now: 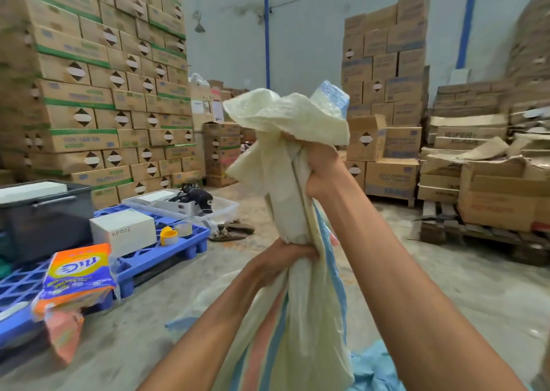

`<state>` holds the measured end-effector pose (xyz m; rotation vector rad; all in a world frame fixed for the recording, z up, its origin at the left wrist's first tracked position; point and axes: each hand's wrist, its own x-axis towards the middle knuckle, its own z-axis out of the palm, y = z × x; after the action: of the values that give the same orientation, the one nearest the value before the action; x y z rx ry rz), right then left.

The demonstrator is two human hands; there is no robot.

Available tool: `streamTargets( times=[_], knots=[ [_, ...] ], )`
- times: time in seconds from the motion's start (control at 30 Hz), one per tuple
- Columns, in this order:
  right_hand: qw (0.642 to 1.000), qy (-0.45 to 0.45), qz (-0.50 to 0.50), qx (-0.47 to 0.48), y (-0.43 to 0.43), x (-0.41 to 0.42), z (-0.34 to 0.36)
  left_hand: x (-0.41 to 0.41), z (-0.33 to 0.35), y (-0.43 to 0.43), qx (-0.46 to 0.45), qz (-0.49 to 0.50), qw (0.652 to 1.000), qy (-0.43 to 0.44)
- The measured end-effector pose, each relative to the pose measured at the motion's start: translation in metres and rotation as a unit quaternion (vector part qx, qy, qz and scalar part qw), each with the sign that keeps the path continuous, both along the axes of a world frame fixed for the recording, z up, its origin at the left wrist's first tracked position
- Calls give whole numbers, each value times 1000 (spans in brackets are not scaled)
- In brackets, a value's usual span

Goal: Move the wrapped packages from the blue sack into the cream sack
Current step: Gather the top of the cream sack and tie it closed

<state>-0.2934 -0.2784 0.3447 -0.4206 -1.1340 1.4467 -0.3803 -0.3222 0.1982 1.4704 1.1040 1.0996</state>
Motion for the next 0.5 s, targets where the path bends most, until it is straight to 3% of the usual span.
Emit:
streamTargets(
  times=[0.07,0.17,0.33,0.43,0.5],
  knots=[
    [995,-7,-88,-47,2,6,-8,10,-9,0,-42,6,999,-5],
    [975,-101,-191,-45,8,20,-26,18,-17,5,-94,-6,995,-34],
    [945,-279,-169,-21,5,44,-39,5,-8,19,-91,45,986,-134],
    [929,-307,-203,-43,8,57,-64,-10,1,24,-64,83,968,-227],
    [912,-366,-170,-77,15,62,-95,-19,7,25,-44,89,962,-254]
  ],
)
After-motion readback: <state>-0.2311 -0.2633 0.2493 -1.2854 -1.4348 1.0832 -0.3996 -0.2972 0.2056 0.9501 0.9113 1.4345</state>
